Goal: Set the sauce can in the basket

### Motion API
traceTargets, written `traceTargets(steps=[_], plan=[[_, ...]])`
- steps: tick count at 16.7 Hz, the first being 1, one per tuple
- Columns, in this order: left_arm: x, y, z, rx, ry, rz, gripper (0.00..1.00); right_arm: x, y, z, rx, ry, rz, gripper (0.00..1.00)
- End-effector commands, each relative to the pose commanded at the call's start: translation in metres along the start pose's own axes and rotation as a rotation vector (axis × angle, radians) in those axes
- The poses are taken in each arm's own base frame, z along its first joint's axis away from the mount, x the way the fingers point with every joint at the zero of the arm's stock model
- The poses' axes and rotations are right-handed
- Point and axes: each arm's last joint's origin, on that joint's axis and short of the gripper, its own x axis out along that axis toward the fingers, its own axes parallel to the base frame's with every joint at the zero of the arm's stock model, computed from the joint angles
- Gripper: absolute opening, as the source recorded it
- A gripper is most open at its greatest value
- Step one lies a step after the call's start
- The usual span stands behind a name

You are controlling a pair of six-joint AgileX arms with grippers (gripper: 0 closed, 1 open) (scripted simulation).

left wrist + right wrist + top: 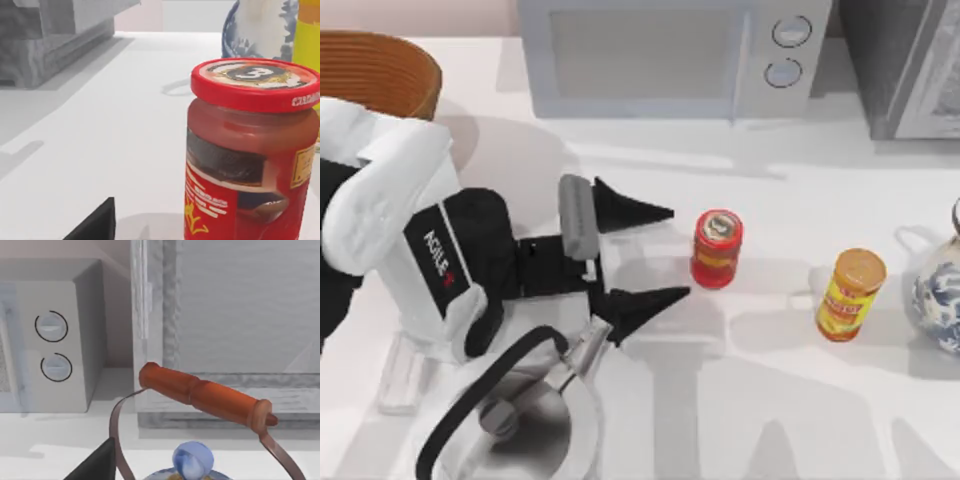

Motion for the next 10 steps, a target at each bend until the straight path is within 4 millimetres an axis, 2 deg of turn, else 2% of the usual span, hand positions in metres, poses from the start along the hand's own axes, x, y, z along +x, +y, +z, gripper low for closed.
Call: traceTargets(steps=[3, 6, 10], plan=[[0.007, 0.011, 0.005, 0.001, 0.001, -0.002, 1.0, 0.0, 0.0, 0.0, 0.0, 0.0, 0.0, 1.0], [0.028, 0.019, 0.009, 0.003, -0.001, -0.003, 1.0, 0.0, 0.0, 0.0, 0.0, 0.0, 0.0, 1.0], [0.063, 0.008, 0.003, 0.002, -0.003, 0.0, 1.0, 0.0, 0.0, 0.0, 0.0, 0.0, 0.0, 1.0]])
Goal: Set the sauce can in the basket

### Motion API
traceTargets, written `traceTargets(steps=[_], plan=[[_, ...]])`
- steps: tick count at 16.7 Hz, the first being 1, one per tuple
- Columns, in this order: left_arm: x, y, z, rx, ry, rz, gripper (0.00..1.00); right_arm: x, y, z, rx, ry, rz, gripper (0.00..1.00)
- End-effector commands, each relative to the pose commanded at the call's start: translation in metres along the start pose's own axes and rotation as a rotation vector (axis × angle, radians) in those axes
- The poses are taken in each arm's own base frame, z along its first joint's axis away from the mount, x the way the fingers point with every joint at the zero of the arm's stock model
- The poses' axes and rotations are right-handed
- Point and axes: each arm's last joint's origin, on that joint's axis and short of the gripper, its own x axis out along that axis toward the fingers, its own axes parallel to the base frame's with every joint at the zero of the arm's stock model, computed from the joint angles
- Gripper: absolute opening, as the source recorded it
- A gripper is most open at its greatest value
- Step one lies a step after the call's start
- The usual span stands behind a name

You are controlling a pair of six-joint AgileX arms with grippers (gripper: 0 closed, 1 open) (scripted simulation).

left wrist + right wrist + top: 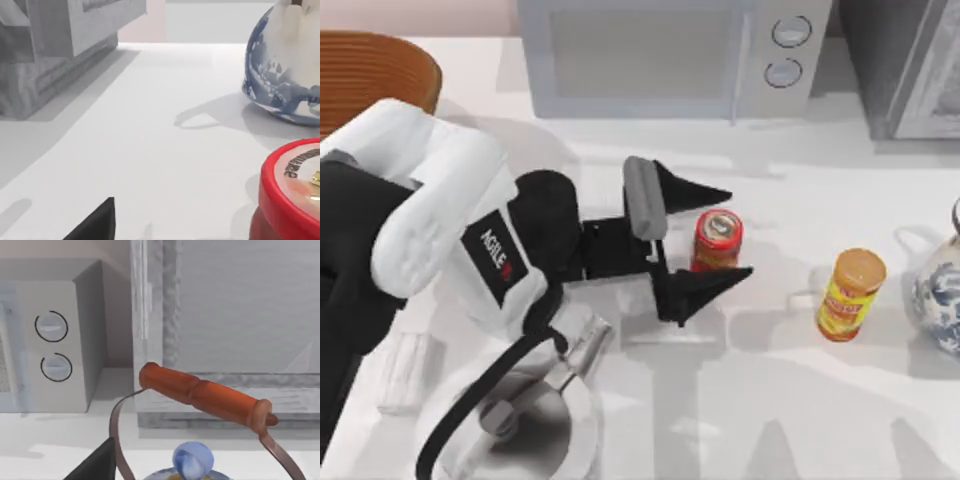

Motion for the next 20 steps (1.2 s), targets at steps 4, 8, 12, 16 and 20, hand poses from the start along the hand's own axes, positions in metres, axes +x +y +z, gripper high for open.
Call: traceTargets(steps=[4, 8, 12, 16, 20], plan=[[0.0069, -0.0086, -0.0037, -0.002, 0.003, -0.002, 1.0, 0.0, 0.0, 0.0, 0.0, 0.0, 0.0, 1.0], [0.0069, -0.0086, -0.0037, -0.002, 0.003, -0.002, 0.85, 0.0, 0.0, 0.0, 0.0, 0.0, 0.0, 1.0], [0.0069, -0.0086, -0.0037, -0.002, 0.003, -0.002, 0.55, 0.0, 0.0, 0.0, 0.0, 0.0, 0.0, 1.0], [0.0069, -0.0086, -0.0037, -0.002, 0.003, -0.002, 0.25, 0.0, 0.0, 0.0, 0.0, 0.0, 0.0, 1.0], [0.0069, -0.0086, -0.0037, -0.002, 0.003, -0.002, 0.0, 0.0, 0.0, 0.0, 0.0, 0.0, 0.0, 1.0]])
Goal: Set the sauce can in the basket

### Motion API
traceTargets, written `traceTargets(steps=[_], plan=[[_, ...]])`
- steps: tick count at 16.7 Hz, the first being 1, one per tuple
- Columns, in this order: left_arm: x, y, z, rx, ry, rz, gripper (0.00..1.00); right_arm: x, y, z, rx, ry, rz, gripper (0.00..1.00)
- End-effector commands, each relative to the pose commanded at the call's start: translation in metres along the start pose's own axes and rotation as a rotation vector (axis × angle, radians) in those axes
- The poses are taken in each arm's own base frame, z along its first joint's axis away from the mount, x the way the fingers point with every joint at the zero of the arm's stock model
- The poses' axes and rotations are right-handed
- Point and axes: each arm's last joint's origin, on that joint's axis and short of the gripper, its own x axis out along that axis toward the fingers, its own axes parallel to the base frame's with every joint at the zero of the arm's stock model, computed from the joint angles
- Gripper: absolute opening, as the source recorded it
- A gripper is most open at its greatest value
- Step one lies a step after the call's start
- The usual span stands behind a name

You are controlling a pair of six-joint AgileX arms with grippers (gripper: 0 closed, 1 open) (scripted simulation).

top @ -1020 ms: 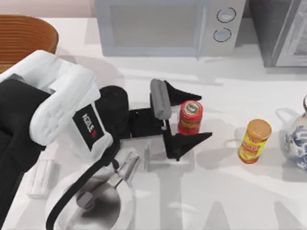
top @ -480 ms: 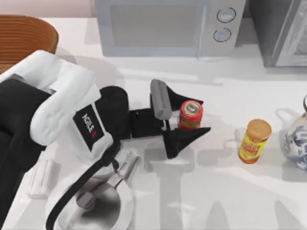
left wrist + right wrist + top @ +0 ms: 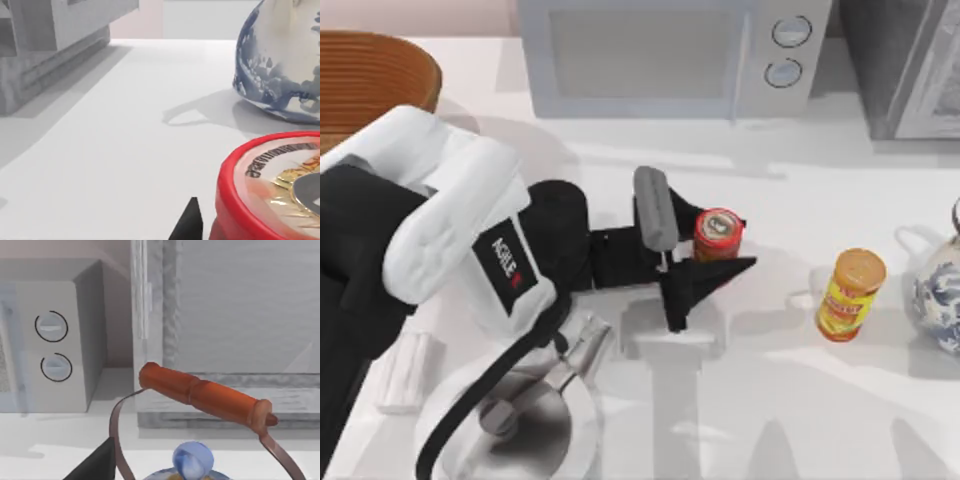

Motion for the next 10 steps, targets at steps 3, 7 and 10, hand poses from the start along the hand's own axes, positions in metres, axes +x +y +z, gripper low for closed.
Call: traceTargets(steps=[3, 7, 10], plan=[[0.0, 0.0, 0.0, 0.0, 0.0, 0.0, 0.0, 0.0, 0.0, 0.0, 0.0, 0.0, 0.0, 1.0], [0.0, 0.0, 0.0, 0.0, 0.0, 0.0, 0.0, 0.0, 0.0, 0.0, 0.0, 0.0, 0.0, 1.0], [-0.0021, 0.0031, 0.0042, 0.0, -0.004, -0.002, 0.0, 0.0, 0.0, 0.0, 0.0, 0.0, 0.0, 1.0]])
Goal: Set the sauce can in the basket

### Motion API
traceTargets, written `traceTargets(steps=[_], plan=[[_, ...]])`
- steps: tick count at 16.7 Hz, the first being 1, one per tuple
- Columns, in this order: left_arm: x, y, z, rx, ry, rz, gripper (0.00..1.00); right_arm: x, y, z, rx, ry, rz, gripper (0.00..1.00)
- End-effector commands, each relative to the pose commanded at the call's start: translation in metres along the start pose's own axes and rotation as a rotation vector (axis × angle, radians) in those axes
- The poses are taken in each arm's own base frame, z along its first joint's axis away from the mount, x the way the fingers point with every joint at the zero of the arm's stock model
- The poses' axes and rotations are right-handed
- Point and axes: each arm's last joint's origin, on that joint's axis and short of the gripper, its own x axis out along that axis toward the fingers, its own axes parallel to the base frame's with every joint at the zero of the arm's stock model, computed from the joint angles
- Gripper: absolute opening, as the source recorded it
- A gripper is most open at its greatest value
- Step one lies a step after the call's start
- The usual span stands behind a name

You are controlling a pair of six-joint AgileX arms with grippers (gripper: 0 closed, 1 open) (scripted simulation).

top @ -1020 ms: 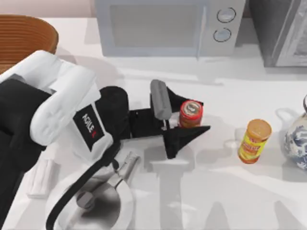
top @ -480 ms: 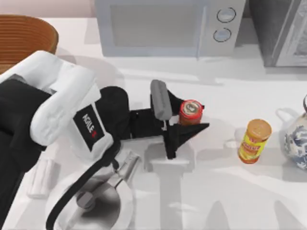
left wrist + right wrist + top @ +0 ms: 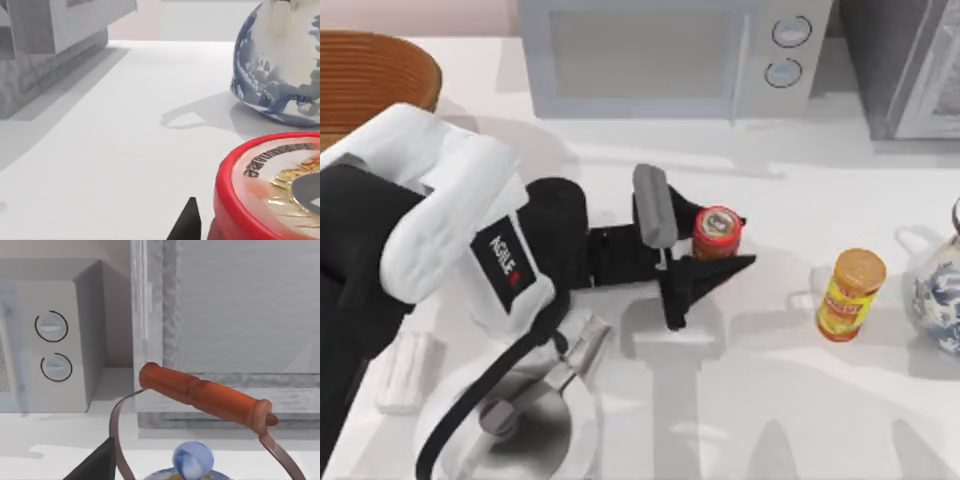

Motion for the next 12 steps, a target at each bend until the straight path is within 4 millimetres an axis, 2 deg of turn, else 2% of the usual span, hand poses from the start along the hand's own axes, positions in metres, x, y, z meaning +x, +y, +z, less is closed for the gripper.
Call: traceTargets(steps=[3, 5, 6, 7, 9, 11, 12], plan=[[-0.021, 0.018, 0.026, -0.008, -0.016, 0.002, 0.0, 0.0, 0.0, 0.0, 0.0, 0.0, 0.0, 1.0], [-0.049, 0.039, 0.06, 0.005, -0.034, 0.022, 0.0, 0.0, 0.0, 0.0, 0.0, 0.0, 0.0, 1.0], [-0.069, 0.051, 0.083, 0.026, -0.044, 0.038, 0.0, 0.0, 0.0, 0.0, 0.0, 0.0, 0.0, 1.0], [-0.092, 0.063, 0.111, 0.056, -0.053, 0.063, 0.0, 0.0, 0.0, 0.0, 0.0, 0.0, 0.0, 1.0], [-0.153, 0.082, 0.167, 0.117, -0.057, 0.148, 0.0, 0.0, 0.0, 0.0, 0.0, 0.0, 0.0, 1.0], [-0.222, 0.088, 0.209, 0.15, -0.04, 0.262, 0.0, 0.0, 0.0, 0.0, 0.0, 0.0, 0.0, 1.0], [-0.255, 0.088, 0.223, 0.151, -0.028, 0.326, 0.0, 0.0, 0.0, 0.0, 0.0, 0.0, 0.0, 1.0]])
